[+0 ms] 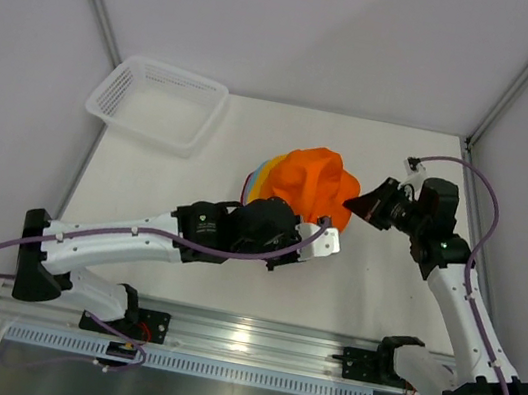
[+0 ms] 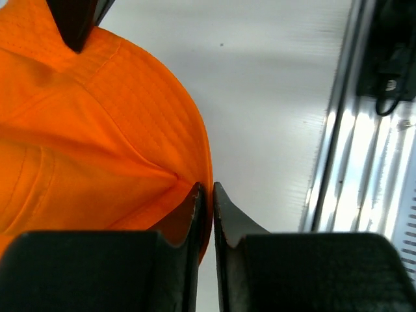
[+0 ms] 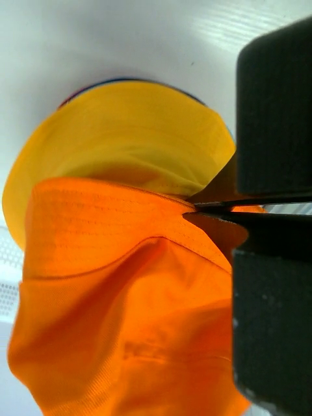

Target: Stack the hats

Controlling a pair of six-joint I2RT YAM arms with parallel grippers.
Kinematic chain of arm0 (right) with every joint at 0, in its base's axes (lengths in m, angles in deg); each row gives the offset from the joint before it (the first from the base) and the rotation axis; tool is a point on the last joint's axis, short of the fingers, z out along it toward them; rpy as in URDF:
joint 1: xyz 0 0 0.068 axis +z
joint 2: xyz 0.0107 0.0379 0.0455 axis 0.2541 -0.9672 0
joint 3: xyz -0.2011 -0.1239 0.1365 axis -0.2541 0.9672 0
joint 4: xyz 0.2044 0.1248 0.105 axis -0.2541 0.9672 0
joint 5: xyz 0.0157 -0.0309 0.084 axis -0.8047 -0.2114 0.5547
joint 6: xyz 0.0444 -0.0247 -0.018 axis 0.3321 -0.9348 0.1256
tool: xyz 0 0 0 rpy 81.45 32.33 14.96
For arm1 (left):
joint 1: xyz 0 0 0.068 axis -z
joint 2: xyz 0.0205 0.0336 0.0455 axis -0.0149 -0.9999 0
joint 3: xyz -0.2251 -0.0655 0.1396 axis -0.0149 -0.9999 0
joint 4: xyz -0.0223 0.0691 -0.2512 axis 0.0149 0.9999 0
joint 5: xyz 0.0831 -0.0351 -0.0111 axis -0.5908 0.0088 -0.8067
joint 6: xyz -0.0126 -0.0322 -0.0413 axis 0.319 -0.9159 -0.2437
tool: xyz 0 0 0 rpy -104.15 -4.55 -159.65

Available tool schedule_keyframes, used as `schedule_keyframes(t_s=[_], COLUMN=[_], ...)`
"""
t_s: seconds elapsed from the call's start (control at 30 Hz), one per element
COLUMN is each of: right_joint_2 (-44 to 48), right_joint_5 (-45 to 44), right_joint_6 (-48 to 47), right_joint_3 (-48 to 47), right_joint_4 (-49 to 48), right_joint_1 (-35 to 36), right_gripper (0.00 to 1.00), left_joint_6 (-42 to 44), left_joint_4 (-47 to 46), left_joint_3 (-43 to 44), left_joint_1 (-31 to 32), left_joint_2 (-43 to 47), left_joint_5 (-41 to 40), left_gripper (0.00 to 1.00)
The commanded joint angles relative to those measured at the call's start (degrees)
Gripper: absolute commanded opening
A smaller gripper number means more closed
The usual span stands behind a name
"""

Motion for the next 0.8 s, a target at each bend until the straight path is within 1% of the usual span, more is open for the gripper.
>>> schedule_keyframes(t_s=[0.0,0.03,0.07,0.1,0.13,0.17,0.2,0.23,0.27,0.3,0.37,0.4,0.43,0.47,0.5,0.53,0.57,0.6,0.63,0.67,0.7,0.73,0.77], right_joint_2=[1.9,2.6,3.0,3.1,3.4,3.4,3.4,3.3,3.1,3.1,2.8,2.6,2.4,2.3,1.9,1.7,1.5,1.0,0.8,0.5,0.2,0.1,0.0], right_joint_5=[-7.7,-7.3,-6.9,-6.6,-6.3,-5.5,-5.2,-4.9,-4.2,-3.9,-3.3,-3.1,-3.1,-3.0,-3.0,-3.1,-3.1,-3.1,-2.8,-2.6,-2.3,-1.9,-1.8], right_joint_6=[-2.8,-2.1,-1.7,-1.5,-1.1,-0.7,-0.5,-0.3,0.0,0.0,0.2,0.1,0.0,-0.2,-0.9,-1.2,-1.7,-2.3,-2.5,-2.8,-3.1,-3.1,-3.2], right_joint_3=[2.2,2.4,2.6,2.7,2.6,2.6,2.4,2.2,2.1,2.1,2.1,2.2,2.2,2.4,2.6,3.0,3.4,3.6,3.8,3.9,4.2,4.5,4.7], right_joint_4=[1.8,1.8,1.6,1.0,0.8,0.4,0.1,0.2,0.1,-0.4,-0.9,-1.0,-0.9,-1.0,-1.2,-1.5,-1.9,-2.3,-2.5,-3.5,-4.2,-4.8,-6.7], right_joint_1=[-2.3,-2.9,-3.1,-3.3,-3.5,-3.5,-3.4,-3.4,-3.4,-3.4,-3.4,-3.4,-3.4,-3.3,-3.4,-3.4,-3.4,-3.4,-3.4,-3.4,-3.4,-3.4,-3.5], right_gripper=[0.00,0.00,0.00,0.00,0.00,0.00,0.00,0.00,0.00,0.00,0.00,0.00,0.00,0.00,0.00,0.00,0.00,0.00,0.00,0.00,0.00,0.00,0.00], left_joint_6=[-4.2,-5.1,-5.7,-6.4,-7.7,-8.7,-10.1,-13.1,-14.4,-15.9,-22.6,-25.6,-31.7,-34.8,-38.0,-43.8,-46.3,-51.4,-53.5,-55.4,-59.2,-61.0,-62.5], left_joint_4=[0.6,-0.7,-1.4,-1.9,-3.0,-3.7,-5.1,-5.6,-5.9,-6.0,-6.0,-5.4,-5.3,-5.3,-5.9,-6.8,-7.8,-9.8,-11.0,-11.9,-13.4,-14.4,-15.5], left_joint_3=[0.9,0.6,0.3,-0.4,-0.7,-0.9,-1.3,-1.4,-1.5,-1.4,-1.4,-1.6,-3.0,-4.0,-5.0,-7.7,-10.3,-13.2,-14.6,-17.3,-18.0,-18.5,-19.2], left_joint_1=[2.0,2.0,2.0,2.0,2.0,1.9,2.0,1.8,1.5,1.3,-1.0,-2.5,-4.5,-9.5,-12.5,-15.8,-22.2,-25.2,-28.1,-33.0,-34.8,-36.3,-38.5], left_joint_2=[2.6,2.8,3.0,3.1,3.3,3.7,4.1,4.6,5.1,6.7,9.1,12.2,14.1,16.1,18.1,22.1,23.9,25.5,27.5,27.8,27.8,27.4,26.0], left_joint_5=[7.1,6.4,5.8,5.2,2.7,1.0,-1.5,-6.4,-8.3,-9.8,-13.0,-13.3,-12.8,-10.9,-9.1,-7.0,-2.7,-0.9,1.3,3.6,8.0,10.1,12.3], left_gripper=[0.13,0.18,0.30,0.34,0.39,0.49,0.51,0.54,0.62,0.66,0.74,0.76,0.77,0.80,0.81,0.81,0.82,0.82,0.81,0.79,0.77,0.76,0.71])
